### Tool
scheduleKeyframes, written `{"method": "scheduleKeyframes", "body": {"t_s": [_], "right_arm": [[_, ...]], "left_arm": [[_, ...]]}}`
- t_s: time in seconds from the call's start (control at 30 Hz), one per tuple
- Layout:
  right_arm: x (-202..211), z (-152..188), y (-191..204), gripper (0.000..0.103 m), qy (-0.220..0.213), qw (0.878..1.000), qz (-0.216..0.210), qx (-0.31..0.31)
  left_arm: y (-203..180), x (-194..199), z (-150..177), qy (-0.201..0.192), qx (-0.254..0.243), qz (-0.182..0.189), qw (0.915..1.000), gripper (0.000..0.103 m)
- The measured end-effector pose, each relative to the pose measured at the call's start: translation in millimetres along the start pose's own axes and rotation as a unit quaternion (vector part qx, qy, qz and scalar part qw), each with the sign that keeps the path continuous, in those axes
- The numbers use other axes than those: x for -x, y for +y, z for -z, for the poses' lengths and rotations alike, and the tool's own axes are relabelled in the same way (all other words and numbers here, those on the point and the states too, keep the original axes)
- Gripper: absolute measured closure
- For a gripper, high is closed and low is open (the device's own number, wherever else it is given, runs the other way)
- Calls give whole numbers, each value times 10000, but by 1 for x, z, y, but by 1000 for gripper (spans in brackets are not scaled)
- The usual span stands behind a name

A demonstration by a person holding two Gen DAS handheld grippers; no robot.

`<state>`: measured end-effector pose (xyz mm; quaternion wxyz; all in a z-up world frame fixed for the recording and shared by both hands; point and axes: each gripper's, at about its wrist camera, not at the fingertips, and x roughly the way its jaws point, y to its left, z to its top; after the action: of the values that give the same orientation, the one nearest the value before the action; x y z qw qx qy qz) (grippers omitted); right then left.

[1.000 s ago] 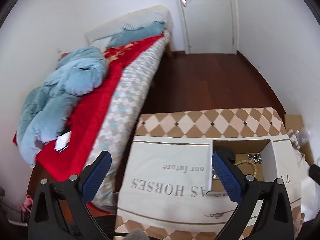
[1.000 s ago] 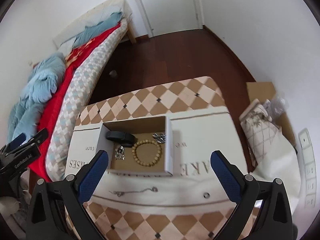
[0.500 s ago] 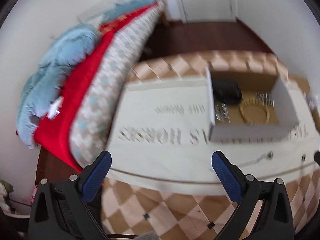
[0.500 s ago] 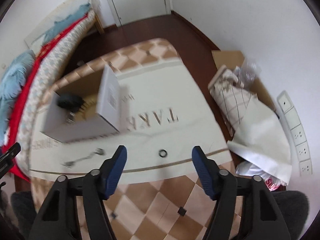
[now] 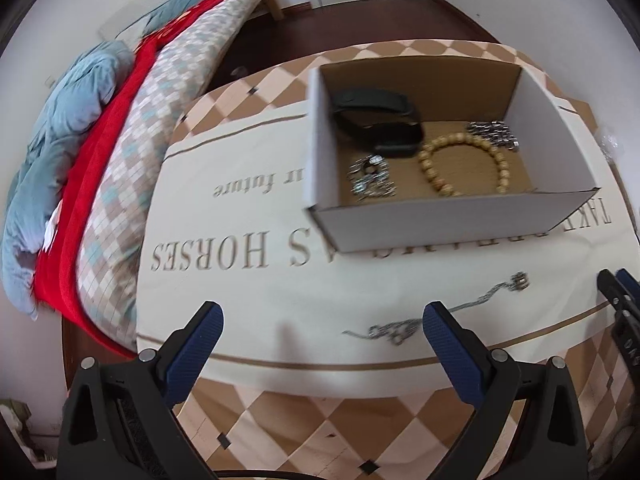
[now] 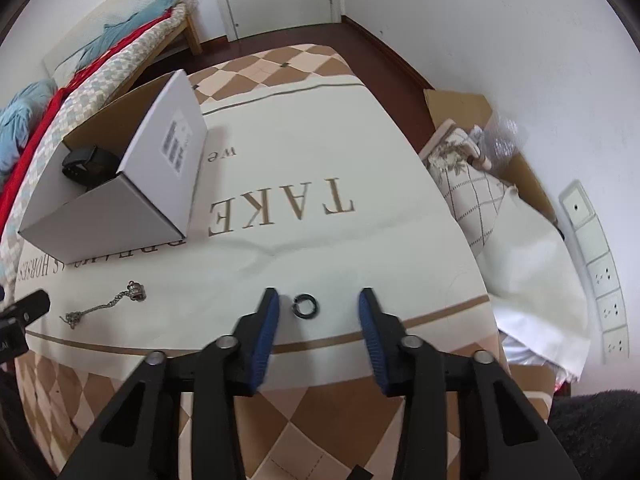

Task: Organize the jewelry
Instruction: 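Withdraw the right tool and move it to a small black ring, then grasp the black ring with right tool while left tool grasps the silver chain necklace, then carry the ring and necklace into the white box with both tools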

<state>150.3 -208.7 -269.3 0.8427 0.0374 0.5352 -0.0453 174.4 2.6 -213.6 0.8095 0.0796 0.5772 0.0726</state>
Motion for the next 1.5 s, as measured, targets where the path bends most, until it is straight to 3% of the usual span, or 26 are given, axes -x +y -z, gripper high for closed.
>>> {"method": "scheduleKeyframes", "body": {"t_s": [0.07,0.17,0.4,0.7,0.8,0.97,1.0,1.03,1.13,1.5], "right_arm": [[1,2,5,89,-63,9999,83,132],[4,6,5,90,-132,9996,84,215],[9,4,-26,90,-119,9993,-37,-353],[10,1,-50,90,-100,9974,-79,-706],[9,1,-54,90,-75,9970,-98,-766],[8,1,-57,90,-61,9965,-116,-829],[9,1,-57,90,-67,9964,-120,-837],[9,0,-57,90,-72,9964,-124,-841],[11,-1,-57,89,-93,9960,-147,-872],[40,-16,-55,89,-407,9938,-390,-953]], "left_arm": [[-8,2,-3,-11,-84,86,9999,1],[-22,3,-6,2,-223,264,9994,1],[-69,3,-14,129,-475,782,9957,7],[-116,-2,-14,217,-807,952,9919,8],[-120,-6,-15,248,-885,966,9911,24],[-124,-11,-14,325,-929,1074,9893,38],[-124,-10,-15,321,-938,1119,9888,48],[-123,-8,-15,304,-932,1203,9879,67],[-125,-6,-17,368,-978,1347,9854,94],[-111,18,-18,180,-889,1516,9843,96]]}}
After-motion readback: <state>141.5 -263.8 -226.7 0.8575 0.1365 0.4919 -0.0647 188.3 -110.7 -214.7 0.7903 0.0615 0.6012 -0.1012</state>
